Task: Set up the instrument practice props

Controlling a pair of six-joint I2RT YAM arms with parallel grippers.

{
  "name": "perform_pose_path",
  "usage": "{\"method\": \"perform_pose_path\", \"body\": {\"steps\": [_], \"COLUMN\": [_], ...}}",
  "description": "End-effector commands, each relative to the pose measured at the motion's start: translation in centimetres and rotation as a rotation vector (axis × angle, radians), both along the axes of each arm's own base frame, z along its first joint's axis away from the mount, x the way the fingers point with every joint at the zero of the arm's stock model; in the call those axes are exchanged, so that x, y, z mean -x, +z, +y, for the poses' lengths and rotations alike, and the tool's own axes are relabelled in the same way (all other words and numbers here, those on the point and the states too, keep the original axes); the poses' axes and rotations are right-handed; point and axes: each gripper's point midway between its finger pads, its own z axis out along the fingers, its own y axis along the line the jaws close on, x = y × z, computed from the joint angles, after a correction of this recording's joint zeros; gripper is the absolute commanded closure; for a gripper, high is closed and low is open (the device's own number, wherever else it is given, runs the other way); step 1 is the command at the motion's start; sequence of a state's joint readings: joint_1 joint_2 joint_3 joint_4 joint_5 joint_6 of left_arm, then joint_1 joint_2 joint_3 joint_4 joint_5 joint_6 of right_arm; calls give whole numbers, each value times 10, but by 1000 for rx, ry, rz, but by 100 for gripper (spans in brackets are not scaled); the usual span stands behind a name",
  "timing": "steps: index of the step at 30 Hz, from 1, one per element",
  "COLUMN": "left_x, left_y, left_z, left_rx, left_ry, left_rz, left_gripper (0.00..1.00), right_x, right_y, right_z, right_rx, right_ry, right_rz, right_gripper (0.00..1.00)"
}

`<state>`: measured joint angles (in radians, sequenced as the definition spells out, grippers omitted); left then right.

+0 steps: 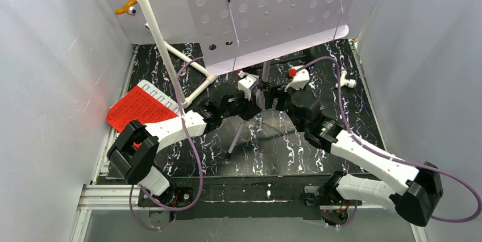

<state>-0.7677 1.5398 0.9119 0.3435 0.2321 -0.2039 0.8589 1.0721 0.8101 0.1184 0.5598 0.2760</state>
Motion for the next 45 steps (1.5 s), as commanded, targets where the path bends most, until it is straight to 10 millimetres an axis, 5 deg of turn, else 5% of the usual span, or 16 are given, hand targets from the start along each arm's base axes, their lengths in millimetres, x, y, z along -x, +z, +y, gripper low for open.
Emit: {"method": "perform_pose_path", "body": {"steps": [1,9,15,20,22,23,30,35,40,45], "left_x": [22,23,29,40,51,58,112,126,104,51], "left_y": [-46,-47,-35,-6,15,18,36,30,7,-12], "left_z": [23,26,31,44,56,64,156,244,302,366], "left_rx": [-129,-139,-115,-53,17,31,35,-160,-376,-123], "left_ry": [31,43,44,55,70,85,313,704,1017,1373], "left_rz": [184,193,175,140,156,176,203,284,425,594], "left_gripper": [100,68,47,37,11,3,2,2,2,2], "right_x": [12,24,29,32,33,33,36,41,46,56], "right_y": [42,32,25,24,24,24,22,15,15,15], "right_z": [-30,-100,-103,-98,-96,-92,-67,-44,-34,-31], "right_rx": [28,138,170,164,166,162,122,104,53,7], "right_ry": [-31,-272,-248,-204,-185,-167,-43,67,115,140], "right_rz": [-91,-91,-85,-87,-86,-86,-82,-53,-31,16], "right_gripper": [10,5,4,4,4,3,3,2,2,2]}}
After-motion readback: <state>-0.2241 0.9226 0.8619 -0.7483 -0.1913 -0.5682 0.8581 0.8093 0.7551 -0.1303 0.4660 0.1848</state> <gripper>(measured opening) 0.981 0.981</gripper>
